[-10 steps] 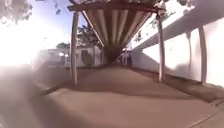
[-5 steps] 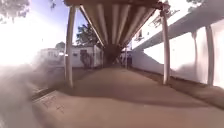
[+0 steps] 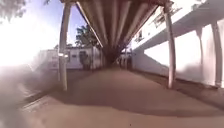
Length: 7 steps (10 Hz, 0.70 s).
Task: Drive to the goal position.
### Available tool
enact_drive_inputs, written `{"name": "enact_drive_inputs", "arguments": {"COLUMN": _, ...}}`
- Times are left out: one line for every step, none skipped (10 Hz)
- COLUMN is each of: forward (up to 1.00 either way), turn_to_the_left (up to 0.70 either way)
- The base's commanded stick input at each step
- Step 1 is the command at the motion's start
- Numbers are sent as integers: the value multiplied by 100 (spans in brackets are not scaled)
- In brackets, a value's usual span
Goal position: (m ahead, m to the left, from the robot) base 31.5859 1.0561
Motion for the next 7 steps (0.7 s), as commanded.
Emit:
{"name": "enact_drive_inputs", "arguments": {"forward": 70, "turn_to_the_left": 0}}
{"name": "enact_drive_inputs", "arguments": {"forward": 70, "turn_to_the_left": 0}}
{"name": "enact_drive_inputs", "arguments": {"forward": 70, "turn_to_the_left": 0}}
{"name": "enact_drive_inputs", "arguments": {"forward": 70, "turn_to_the_left": 0}}
{"name": "enact_drive_inputs", "arguments": {"forward": 70, "turn_to_the_left": 0}}
{"name": "enact_drive_inputs", "arguments": {"forward": 70, "turn_to_the_left": 0}}
{"name": "enact_drive_inputs", "arguments": {"forward": 70, "turn_to_the_left": 0}}
